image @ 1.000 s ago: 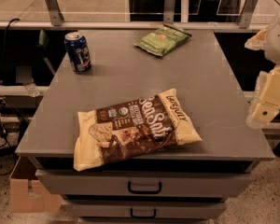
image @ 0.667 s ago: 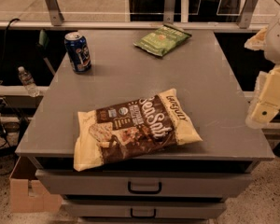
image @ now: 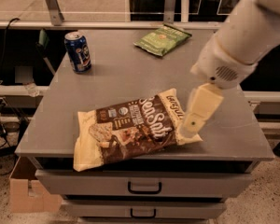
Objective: Pick brown chip bag
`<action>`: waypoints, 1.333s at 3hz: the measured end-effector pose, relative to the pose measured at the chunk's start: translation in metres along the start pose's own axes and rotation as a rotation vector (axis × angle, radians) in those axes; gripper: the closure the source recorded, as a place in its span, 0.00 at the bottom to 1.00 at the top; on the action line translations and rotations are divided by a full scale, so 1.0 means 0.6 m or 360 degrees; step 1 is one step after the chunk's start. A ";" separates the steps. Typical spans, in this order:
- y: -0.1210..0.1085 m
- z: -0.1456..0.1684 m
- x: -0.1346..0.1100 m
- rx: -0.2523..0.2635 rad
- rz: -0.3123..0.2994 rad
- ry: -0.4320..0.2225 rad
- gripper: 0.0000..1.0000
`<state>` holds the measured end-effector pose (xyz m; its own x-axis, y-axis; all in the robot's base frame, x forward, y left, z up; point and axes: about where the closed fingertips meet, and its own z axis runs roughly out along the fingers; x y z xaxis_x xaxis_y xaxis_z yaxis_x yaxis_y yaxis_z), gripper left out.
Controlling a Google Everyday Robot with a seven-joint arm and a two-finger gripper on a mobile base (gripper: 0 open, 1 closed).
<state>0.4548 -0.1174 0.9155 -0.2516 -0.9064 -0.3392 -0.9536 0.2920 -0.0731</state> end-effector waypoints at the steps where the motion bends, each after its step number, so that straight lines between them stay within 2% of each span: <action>1: 0.010 0.058 -0.051 -0.0098 0.0039 -0.0074 0.00; 2: 0.013 0.101 -0.061 -0.0126 0.0112 -0.0095 0.18; 3: 0.010 0.126 -0.053 -0.0127 0.0185 -0.0106 0.40; 4: 0.002 0.128 -0.051 -0.0113 0.0228 -0.0134 0.64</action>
Offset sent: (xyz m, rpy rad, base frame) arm 0.0185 0.0673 -0.0732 0.1170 0.1095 -0.0867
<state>0.4741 -0.0655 0.8536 -0.3738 -0.8276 -0.4188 -0.9190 0.3914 0.0468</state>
